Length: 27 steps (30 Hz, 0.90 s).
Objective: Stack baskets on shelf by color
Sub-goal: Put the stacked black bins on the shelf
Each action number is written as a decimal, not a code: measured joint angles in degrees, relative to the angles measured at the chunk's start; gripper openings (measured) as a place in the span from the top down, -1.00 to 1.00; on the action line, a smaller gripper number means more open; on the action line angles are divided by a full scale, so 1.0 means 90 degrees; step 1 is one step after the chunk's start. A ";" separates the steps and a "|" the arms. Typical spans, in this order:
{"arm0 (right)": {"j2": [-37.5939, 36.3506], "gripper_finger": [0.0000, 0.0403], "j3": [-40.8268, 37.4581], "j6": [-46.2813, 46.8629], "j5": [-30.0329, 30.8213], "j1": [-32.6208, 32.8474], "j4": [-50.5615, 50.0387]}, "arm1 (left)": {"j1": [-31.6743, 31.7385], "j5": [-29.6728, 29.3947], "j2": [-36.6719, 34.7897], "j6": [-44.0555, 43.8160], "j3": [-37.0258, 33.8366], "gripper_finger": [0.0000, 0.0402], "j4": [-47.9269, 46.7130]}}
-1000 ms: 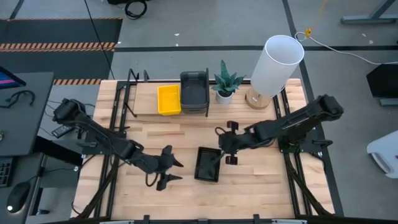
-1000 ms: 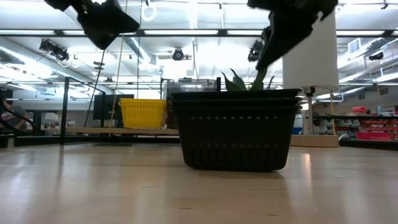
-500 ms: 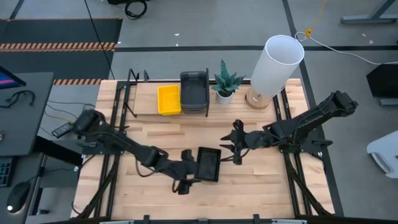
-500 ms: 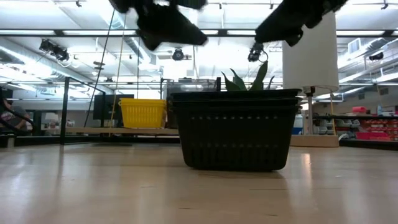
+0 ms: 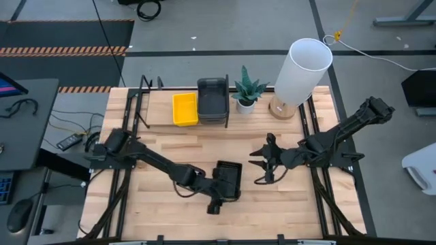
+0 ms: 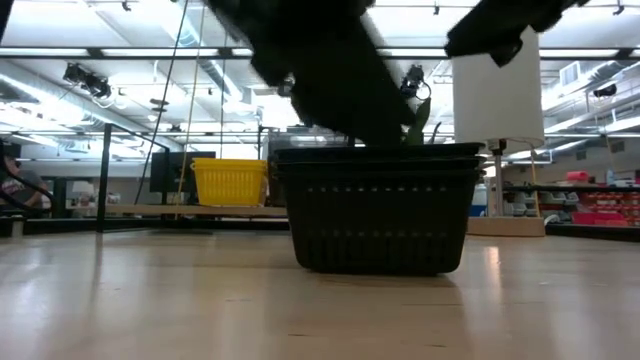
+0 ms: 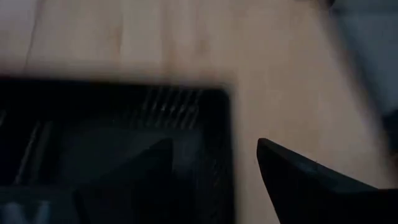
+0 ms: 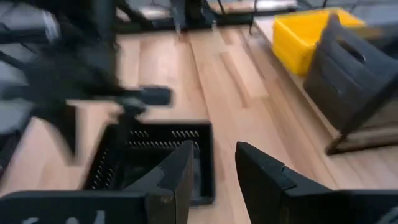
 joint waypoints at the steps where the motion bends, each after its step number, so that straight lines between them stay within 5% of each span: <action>1: 0.0005 0.37 0.0017 0.0001 0.0049 0.0027 0.0097 | 0.0006 0.0001 0.0005 0.0037 0.0033 -0.19 -0.0340; 9: -0.0053 0.37 0.0021 0.0045 0.0357 0.0238 -0.0025 | 0.0102 0.0182 0.0395 0.0314 0.0412 0.13 -0.1185; 21: -0.0092 0.37 0.0017 -0.0103 0.0508 0.0340 0.0275 | 0.0107 0.0139 0.0480 0.0505 0.0466 0.90 -0.1654; 27: -0.0117 0.37 0.0018 -0.0124 0.0630 0.0366 0.0350 | 0.0098 -0.0068 0.0039 0.0623 0.0454 0.93 -0.2088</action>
